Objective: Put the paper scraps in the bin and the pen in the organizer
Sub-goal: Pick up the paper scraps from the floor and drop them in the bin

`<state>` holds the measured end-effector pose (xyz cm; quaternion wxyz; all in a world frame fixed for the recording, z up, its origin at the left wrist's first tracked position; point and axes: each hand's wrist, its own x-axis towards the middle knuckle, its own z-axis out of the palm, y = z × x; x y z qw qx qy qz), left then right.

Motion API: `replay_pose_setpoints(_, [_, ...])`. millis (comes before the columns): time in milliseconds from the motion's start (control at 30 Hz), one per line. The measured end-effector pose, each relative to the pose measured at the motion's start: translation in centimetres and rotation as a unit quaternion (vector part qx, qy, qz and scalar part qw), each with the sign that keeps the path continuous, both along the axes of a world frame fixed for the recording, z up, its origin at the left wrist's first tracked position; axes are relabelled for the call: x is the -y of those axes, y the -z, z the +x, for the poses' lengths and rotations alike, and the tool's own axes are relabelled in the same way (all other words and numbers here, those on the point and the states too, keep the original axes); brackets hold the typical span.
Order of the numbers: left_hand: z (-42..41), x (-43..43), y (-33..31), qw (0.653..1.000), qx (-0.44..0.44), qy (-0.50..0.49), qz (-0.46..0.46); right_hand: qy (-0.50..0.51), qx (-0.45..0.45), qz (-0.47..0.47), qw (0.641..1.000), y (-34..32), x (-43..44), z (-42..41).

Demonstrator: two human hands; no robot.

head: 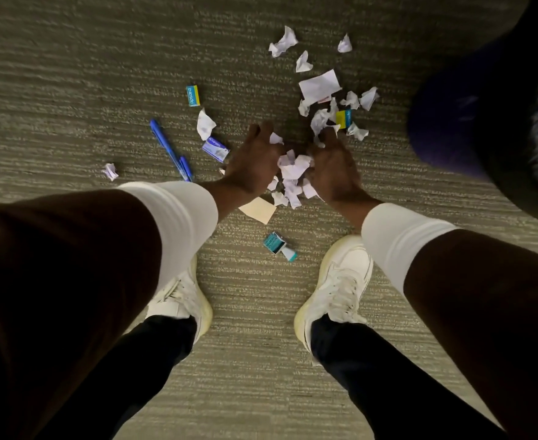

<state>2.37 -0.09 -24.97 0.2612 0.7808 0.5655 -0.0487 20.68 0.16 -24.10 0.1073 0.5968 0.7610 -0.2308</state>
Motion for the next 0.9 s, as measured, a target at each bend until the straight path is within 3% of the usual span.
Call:
replay_pose_setpoints(300, [0.2,0.3,-6.2,0.990,0.035,-0.134,-0.030,0.139,-0.111,0.000,0.984,-6.1,1.6,0.4])
replay_pose_setpoints(467, [1.6,0.4,-12.3,0.972,0.057,-0.222,-0.049,0.246,-0.082,-0.056,0.964,-11.9,2.3,1.4])
replay_pose_setpoints(733, [7.9,-0.7,-22.9,0.959,0.084,-0.268,-0.045,0.328,-0.135,0.009,0.935,-21.4,3.0,5.1])
replay_pose_setpoints(900, [13.6,-2.4,-27.9,0.948,0.146,-0.279,-0.049,0.389,-0.148,0.048,0.908,-26.1,2.2,8.6])
